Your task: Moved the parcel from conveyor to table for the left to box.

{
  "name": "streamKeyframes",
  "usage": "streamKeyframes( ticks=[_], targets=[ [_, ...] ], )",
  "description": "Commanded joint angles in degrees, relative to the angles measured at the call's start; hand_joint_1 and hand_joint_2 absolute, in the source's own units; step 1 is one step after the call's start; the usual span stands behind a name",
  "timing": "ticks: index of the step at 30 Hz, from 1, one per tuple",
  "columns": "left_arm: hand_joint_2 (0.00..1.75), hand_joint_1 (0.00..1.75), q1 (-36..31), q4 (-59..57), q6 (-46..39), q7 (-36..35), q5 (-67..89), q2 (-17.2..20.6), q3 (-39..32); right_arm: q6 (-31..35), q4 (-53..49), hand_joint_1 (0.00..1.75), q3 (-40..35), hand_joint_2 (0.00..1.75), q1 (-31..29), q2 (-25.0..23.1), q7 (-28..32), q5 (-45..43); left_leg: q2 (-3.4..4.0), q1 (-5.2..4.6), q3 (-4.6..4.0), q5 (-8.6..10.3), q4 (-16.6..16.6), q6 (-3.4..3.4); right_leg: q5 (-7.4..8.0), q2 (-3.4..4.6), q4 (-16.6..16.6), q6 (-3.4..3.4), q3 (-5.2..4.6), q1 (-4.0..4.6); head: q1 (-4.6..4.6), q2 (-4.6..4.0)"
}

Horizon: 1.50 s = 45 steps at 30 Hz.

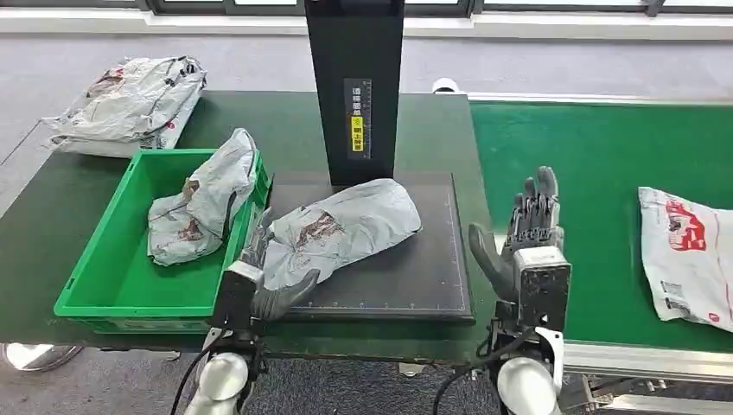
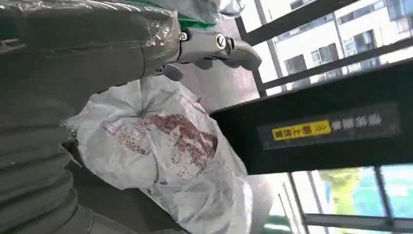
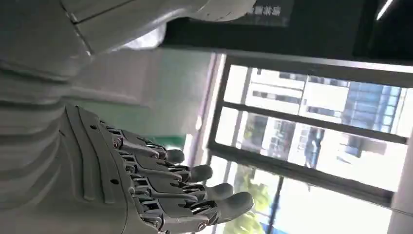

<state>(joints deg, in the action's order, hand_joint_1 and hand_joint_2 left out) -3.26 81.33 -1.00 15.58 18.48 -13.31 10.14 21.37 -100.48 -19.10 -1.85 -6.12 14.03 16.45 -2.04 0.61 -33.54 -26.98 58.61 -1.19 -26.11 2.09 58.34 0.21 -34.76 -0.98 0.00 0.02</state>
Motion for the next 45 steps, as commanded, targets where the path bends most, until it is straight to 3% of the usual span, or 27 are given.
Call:
streamKeyframes(
  ticks=[1,5,8,10,13,14,15,16,22,36,45],
  targets=[
    [1.75,0.00,-13.53,-17.22,3.39,-6.33,18.18,3.46,10.35,-3.52,5.42,0.00,4.43,1.75,4.49,-2.16,-0.88,-4.11,-0.30,0.02,0.10,0.16,-0.15,0.04,0.03,-0.62,-0.17,-0.03,0.29,0.06,0.00,-0.02],
    [1.75,0.00,-26.82,-34.97,6.23,-10.20,29.86,2.69,16.65,-6.63,7.48,0.00,3.78,1.75,2.20,-3.87,-1.47,-2.71,-0.17,0.02,0.06,0.19,-0.14,0.07,0.10,-0.57,-0.16,-0.06,0.25,0.06,0.00,-0.02],
    [1.75,0.00,-27.29,-35.27,6.25,-10.21,29.85,2.60,16.55,-6.68,7.42,0.00,3.69,1.75,2.07,-3.98,-1.50,-2.68,-0.34,0.03,0.07,0.37,-0.24,0.08,0.20,-0.93,-0.28,-0.09,0.34,0.10,0.00,0.00],
    [1.75,0.00,-27.72,-36.37,6.51,-10.23,30.77,2.89,17.47,-7.06,7.18,0.00,3.68,1.75,2.19,-3.79,-1.76,-2.65,-0.21,0.03,0.08,0.23,-0.10,0.04,0.13,-0.62,-0.12,-0.08,0.25,0.08,0.00,0.00],
    [1.75,0.00,-34.59,-46.50,9.61,-10.98,31.87,2.53,20.54,-8.62,8.04,0.00,3.84,1.75,1.29,-5.05,-2.42,-2.34,-0.12,0.02,0.08,0.22,-0.11,0.04,0.15,-0.50,-0.12,-0.08,0.24,0.07,0.00,-0.02],
    [1.75,0.42,-36.76,-49.54,11.36,-11.07,32.32,1.99,21.41,-8.39,8.02,0.00,4.39,1.75,0.55,-5.92,-2.36,-2.28,-0.07,0.02,0.12,0.24,-0.14,0.05,0.17,-0.53,-0.14,-0.09,0.27,0.08,0.00,0.00],
    [1.75,1.59,-38.28,-51.40,12.41,-10.91,32.22,1.33,21.47,-8.00,7.68,0.00,4.98,1.75,-0.01,-6.63,-2.92,-2.33,-0.10,0.03,0.00,0.18,0.00,0.02,0.12,-0.41,0.00,-0.07,0.14,0.06,0.00,0.00],
    [1.75,1.75,-40.77,-55.13,13.90,-10.36,32.47,0.08,22.08,-7.03,6.56,0.00,5.93,1.75,-0.38,-7.56,-3.77,-1.94,0.02,0.05,0.12,0.27,-0.17,0.06,0.23,-0.56,-0.20,-0.11,0.28,0.12,0.00,0.00],
    [1.75,1.75,-45.20,-62.45,17.08,-11.02,33.29,-2.64,23.94,-5.76,2.33,0.00,6.61,1.75,2.49,-7.59,-4.41,-1.41,-0.11,0.00,0.00,0.22,0.01,0.02,0.11,-0.39,0.02,-0.05,0.14,0.03,0.00,-0.02],
    [1.75,1.75,-47.17,-66.14,16.67,-12.57,36.49,0.04,27.41,-5.71,-1.49,0.00,3.92,1.75,7.64,-3.96,-0.16,-4.65,0.13,0.03,0.09,0.22,-0.08,0.03,0.18,-0.26,-0.08,-0.07,0.17,0.08,0.00,0.00],
    [1.75,1.75,-48.78,-63.00,3.12,-13.52,38.65,2.11,26.81,-7.29,-2.25,0.00,3.78,1.75,11.85,-1.58,2.36,-5.55,0.12,0.04,0.08,0.21,-0.08,0.01,0.16,-0.28,-0.07,-0.08,0.18,0.09,0.00,-0.02]
  ],
)
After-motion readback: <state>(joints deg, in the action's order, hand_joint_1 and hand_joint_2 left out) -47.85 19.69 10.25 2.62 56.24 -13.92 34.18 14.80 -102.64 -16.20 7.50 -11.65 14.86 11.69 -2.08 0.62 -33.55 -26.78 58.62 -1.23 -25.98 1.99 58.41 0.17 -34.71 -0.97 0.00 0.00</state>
